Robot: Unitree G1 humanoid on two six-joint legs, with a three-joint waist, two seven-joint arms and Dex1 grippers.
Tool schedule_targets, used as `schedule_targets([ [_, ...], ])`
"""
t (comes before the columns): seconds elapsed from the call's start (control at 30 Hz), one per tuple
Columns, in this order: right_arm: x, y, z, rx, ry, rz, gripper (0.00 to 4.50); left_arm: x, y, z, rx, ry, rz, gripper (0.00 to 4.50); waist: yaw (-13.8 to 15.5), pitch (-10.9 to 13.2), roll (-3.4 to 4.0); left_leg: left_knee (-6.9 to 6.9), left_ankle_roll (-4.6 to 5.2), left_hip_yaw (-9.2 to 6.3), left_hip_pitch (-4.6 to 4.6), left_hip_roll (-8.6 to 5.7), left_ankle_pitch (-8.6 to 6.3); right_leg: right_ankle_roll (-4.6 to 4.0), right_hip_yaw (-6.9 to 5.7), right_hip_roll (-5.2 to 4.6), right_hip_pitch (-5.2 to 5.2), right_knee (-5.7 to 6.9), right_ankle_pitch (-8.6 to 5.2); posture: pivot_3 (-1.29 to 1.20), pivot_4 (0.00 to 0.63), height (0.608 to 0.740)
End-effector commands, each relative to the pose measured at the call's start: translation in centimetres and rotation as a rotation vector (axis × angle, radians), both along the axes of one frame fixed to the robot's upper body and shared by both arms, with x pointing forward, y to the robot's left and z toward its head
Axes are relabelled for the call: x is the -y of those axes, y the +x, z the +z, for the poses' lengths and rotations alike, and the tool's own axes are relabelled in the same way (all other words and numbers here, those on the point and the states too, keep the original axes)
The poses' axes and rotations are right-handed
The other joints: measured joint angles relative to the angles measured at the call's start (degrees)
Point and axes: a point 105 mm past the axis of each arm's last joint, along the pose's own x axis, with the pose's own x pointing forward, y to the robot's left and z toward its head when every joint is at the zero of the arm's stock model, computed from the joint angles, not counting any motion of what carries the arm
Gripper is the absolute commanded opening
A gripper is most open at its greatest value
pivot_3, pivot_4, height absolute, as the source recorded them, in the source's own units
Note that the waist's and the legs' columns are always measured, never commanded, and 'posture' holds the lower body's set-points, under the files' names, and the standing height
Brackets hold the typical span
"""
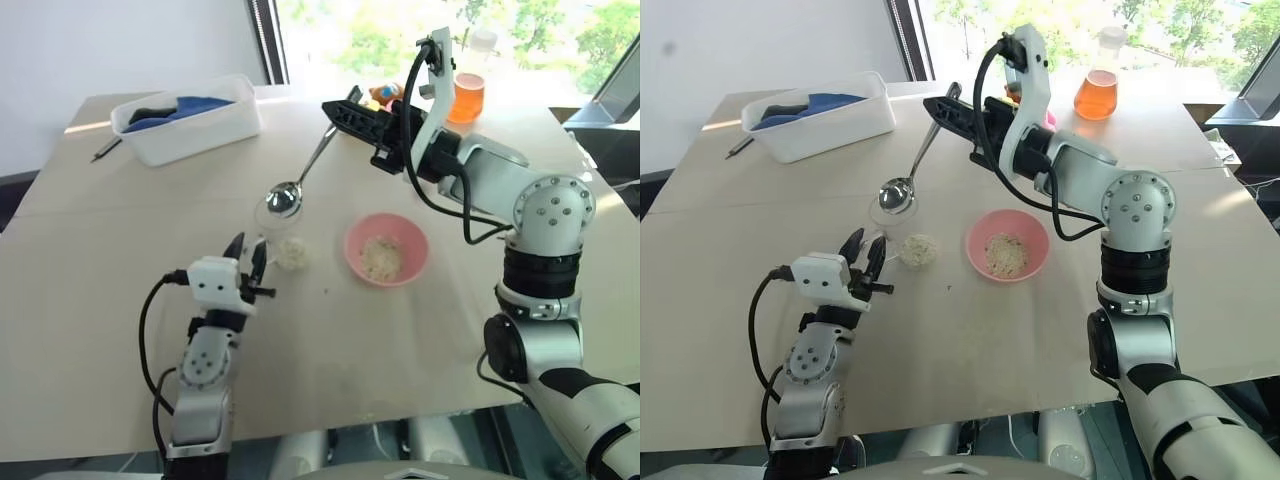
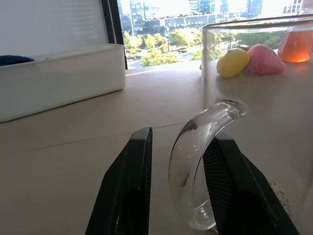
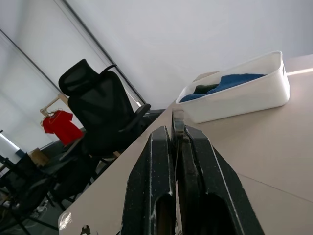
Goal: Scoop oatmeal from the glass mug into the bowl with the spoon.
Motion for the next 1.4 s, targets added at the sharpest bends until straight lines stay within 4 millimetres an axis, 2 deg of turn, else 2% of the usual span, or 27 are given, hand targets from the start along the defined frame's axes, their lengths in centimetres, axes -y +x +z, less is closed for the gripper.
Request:
schedule_targets([
  [0.03, 0.2, -0.8, 1.4, 0.055, 0.035, 0.013, 0.00, 0.6, -0.4, 1.0, 0.040, 0.004, -0.005, 1.61, 0.00, 0.00, 0.00, 0.00, 0.00, 0.00, 0.00, 0.00, 0.00, 0.00, 0.00, 0.00, 0.00, 0.00, 0.00, 0.00, 0.150, 0.740],
  [0.13, 0.2, -0.8, 1.4, 0.053, 0.034, 0.012, 0.00, 0.7, -0.4, 1.0, 0.037, -0.001, -0.013, 0.75, 0.00, 0.00, 0.00, -0.01, 0.00, 0.00, 0.00, 0.00, 0.00, 0.00, 0.00, 0.00, 0.00, 0.00, 0.00, 0.00, 0.150, 0.740],
  [0.17, 0.2, -0.8, 1.3, 0.053, 0.034, 0.011, 0.00, 0.7, -0.4, 0.9, 0.033, 0.001, -0.015, 0.29, 0.01, 0.00, 0.00, -0.01, 0.00, 0.00, 0.00, 0.00, 0.00, 0.00, 0.00, 0.00, 0.00, 0.00, 0.00, 0.00, 0.150, 0.740],
  [0.2, 0.2, -0.8, 1.3, 0.053, 0.034, 0.010, 0.00, 0.7, -0.4, 0.9, 0.030, 0.004, -0.013, 0.11, 0.00, 0.00, 0.00, 0.00, 0.00, 0.00, 0.00, 0.00, 0.00, 0.00, 0.00, 0.00, 0.00, 0.00, 0.00, 0.00, 0.150, 0.740],
  [0.53, 0.3, -0.7, 1.4, 0.054, 0.037, 0.003, 0.00, 0.2, 0.2, 1.0, 0.023, 0.021, -0.005, 0.11, -0.01, 0.00, 0.00, -0.01, 0.00, 0.00, 0.00, 0.00, 0.00, 0.00, 0.00, 0.01, 0.00, 0.00, 0.00, 0.00, 0.150, 0.740],
  [0.73, 0.4, -1.0, 1.7, 0.074, 0.036, 0.030, 0.00, 0.3, 1.0, 2.0, 0.032, 0.059, -0.020, 0.11, -0.02, 0.00, 0.00, -0.01, 0.00, 0.00, 0.00, 0.00, 0.00, 0.00, 0.00, 0.02, 0.00, 0.00, 0.00, 0.00, 0.150, 0.740],
  [0.9, 1.2, -0.6, 2.1, 0.110, 0.003, 0.020, 0.00, -0.2, 1.8, 3.2, 0.037, 0.083, -0.045, 0.11, 0.00, 0.01, 0.00, 0.00, 0.00, -0.01, -0.03, -0.01, 0.00, 0.00, -0.02, 0.02, -0.03, 0.00, 0.00, 0.00, 0.150, 0.740],
  [1.13, 0.7, -0.4, -0.6, 0.214, -0.213, 0.015, 0.00, -0.3, 2.9, 4.3, 0.018, 0.112, -0.104, 0.11, -0.13, 0.01, 0.00, -0.01, 0.00, 0.01, -0.05, -0.02, 0.00, 0.00, -0.01, 0.04, -0.06, -0.01, 0.00, 0.00, 0.150, 0.740],
  [1.4, -2.0, 0.5, -4.7, 0.365, -0.435, 0.060, 0.00, 0.7, 4.6, 4.6, -0.081, 0.150, -0.270, 0.11, -0.14, 0.02, -0.01, 0.02, -0.01, -0.01, -0.05, -0.05, 0.01, 0.00, -0.03, 0.06, -0.06, 0.00, 0.00, 0.00, 0.150, 0.740],
])
